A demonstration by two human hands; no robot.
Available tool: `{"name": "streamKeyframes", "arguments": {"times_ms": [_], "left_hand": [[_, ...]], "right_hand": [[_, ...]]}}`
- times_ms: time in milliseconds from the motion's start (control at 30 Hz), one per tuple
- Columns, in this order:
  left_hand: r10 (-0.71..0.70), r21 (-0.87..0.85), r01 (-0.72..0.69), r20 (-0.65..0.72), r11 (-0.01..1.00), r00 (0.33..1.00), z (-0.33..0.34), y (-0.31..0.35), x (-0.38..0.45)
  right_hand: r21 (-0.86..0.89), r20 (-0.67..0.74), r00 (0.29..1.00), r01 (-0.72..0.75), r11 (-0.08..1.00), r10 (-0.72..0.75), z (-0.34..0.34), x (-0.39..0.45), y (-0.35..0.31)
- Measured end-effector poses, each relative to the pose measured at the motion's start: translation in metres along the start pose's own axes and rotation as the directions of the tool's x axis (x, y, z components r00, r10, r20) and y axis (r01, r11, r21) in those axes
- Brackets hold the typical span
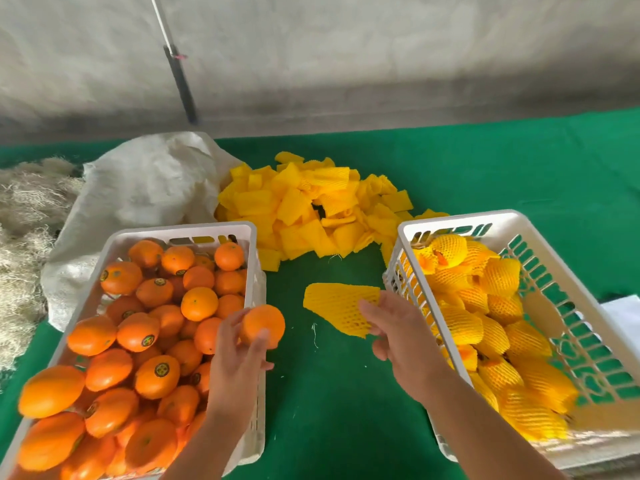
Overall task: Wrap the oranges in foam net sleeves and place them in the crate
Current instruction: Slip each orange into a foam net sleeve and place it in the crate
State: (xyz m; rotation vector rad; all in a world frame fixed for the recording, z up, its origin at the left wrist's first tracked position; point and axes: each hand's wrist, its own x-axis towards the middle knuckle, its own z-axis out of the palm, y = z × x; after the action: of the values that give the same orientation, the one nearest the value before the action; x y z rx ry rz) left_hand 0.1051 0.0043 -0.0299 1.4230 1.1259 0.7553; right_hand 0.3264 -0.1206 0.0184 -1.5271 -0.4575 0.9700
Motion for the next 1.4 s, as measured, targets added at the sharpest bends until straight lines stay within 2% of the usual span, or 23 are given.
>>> {"name": "streamKeyframes", "arguments": {"times_ms": [67, 100, 200, 333, 433, 533, 600, 733, 833, 933, 1100, 1400], "left_hand": [[-0.109, -0.365, 0.105, 0.010, 0.925, 0.994, 0.005, 0.025, -0.007], [-0.116, -0.475, 0.115, 0.028, 0.872, 0.993, 0.007, 0.036, -0.012], [-0.076, -0.613, 0.102, 0.070, 0.784, 0.995, 0.009, 0.068, -0.027], [0.024, -0.596, 0.045, 0.106, 0.802, 0.994, 0.011, 0.092, -0.042], [0.075, -0.568, 0.001, 0.110, 0.823, 0.991, 0.014, 0.099, -0.051], [0.090, -0.544, -0.015, 0.111, 0.839, 0.990, 0.013, 0.102, -0.060], [0.096, -0.518, -0.025, 0.109, 0.855, 0.989, 0.011, 0.102, -0.064], [0.100, -0.484, -0.033, 0.113, 0.875, 0.989, 0.009, 0.103, -0.072], [0.105, -0.471, -0.038, 0.117, 0.881, 0.988, 0.008, 0.103, -0.077], [0.061, -0.515, -0.001, 0.099, 0.857, 0.993, 0.007, 0.103, -0.080], [-0.050, -0.556, 0.100, 0.104, 0.825, 0.993, 0.005, 0.109, -0.083], [-0.056, -0.423, 0.132, 0.186, 0.897, 0.981, 0.008, 0.117, -0.092]], "right_hand": [[0.053, 0.013, 1.000, 0.003, 0.999, -0.003, -0.002, -0.018, -0.009], [0.076, 0.020, 1.000, 0.015, 0.997, -0.017, -0.002, -0.026, -0.013], [0.060, 0.053, 0.997, 0.056, 0.997, -0.060, -0.001, -0.046, -0.016], [0.063, 0.102, 0.993, 0.053, 0.997, -0.059, 0.004, -0.063, -0.015], [0.163, 0.211, 0.974, 0.053, 0.985, -0.088, 0.007, -0.073, -0.017], [0.228, 0.324, 0.929, 0.107, 0.968, -0.179, 0.006, -0.080, -0.016], [0.153, 0.339, 0.920, 0.154, 0.976, -0.198, 0.005, -0.083, -0.019], [-0.160, 0.385, 0.904, 0.262, 0.952, -0.184, -0.003, -0.084, -0.019], [-0.209, 0.462, 0.874, 0.270, 0.940, -0.148, -0.006, -0.084, -0.019], [-0.154, 0.547, 0.833, 0.204, 0.967, -0.089, -0.007, -0.082, -0.016], [-0.032, 0.552, 0.828, 0.141, 0.989, -0.100, -0.014, -0.082, -0.014], [-0.185, 0.550, 0.827, 0.257, 0.949, -0.117, -0.013, -0.102, -0.049]]}}
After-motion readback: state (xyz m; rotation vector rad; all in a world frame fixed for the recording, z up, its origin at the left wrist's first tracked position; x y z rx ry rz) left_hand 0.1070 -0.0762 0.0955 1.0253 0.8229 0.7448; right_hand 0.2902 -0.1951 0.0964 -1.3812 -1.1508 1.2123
